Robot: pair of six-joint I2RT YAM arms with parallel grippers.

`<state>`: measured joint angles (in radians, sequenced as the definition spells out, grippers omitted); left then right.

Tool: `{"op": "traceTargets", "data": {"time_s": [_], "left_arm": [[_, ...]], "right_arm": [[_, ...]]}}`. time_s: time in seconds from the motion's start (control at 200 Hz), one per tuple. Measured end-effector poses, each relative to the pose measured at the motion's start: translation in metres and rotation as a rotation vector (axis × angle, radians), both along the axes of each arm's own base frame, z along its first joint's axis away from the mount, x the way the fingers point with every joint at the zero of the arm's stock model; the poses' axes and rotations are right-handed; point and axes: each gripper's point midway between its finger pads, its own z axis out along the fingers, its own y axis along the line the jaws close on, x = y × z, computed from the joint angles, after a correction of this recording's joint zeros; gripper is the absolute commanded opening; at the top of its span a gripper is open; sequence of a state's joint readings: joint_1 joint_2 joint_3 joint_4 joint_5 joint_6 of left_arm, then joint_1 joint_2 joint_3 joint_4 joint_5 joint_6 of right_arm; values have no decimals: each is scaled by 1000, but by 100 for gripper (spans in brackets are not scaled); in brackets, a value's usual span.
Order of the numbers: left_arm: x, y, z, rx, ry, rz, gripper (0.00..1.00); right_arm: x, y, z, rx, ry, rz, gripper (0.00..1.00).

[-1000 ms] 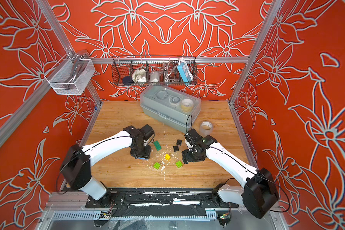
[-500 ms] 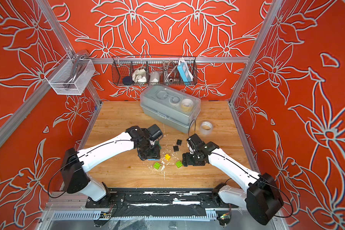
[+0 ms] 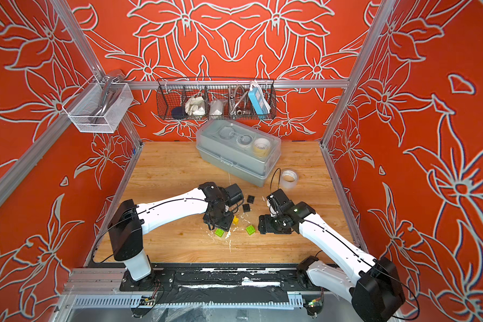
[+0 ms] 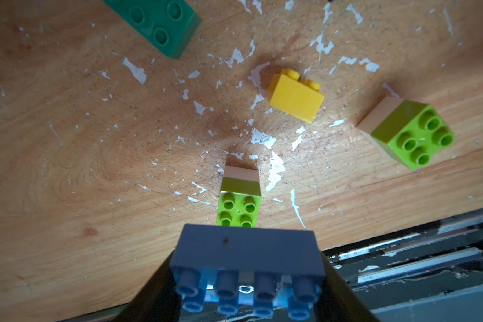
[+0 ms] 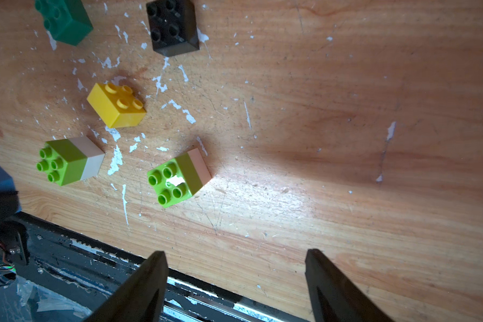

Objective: Assemble a giraffe with lego
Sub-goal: Assemble the lego brick with the lego brick.

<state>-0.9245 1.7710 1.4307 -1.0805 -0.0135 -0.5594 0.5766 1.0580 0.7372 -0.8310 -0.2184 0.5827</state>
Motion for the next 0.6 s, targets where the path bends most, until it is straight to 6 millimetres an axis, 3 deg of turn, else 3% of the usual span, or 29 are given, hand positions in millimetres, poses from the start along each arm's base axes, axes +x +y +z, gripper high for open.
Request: {"op": "traceTargets", "data": {"time_s": [0.601], "left_arm": [[-3, -7, -20, 3, 45, -54, 41]], "right_arm": [[1, -3, -1, -5, 7, -15, 85]]}}
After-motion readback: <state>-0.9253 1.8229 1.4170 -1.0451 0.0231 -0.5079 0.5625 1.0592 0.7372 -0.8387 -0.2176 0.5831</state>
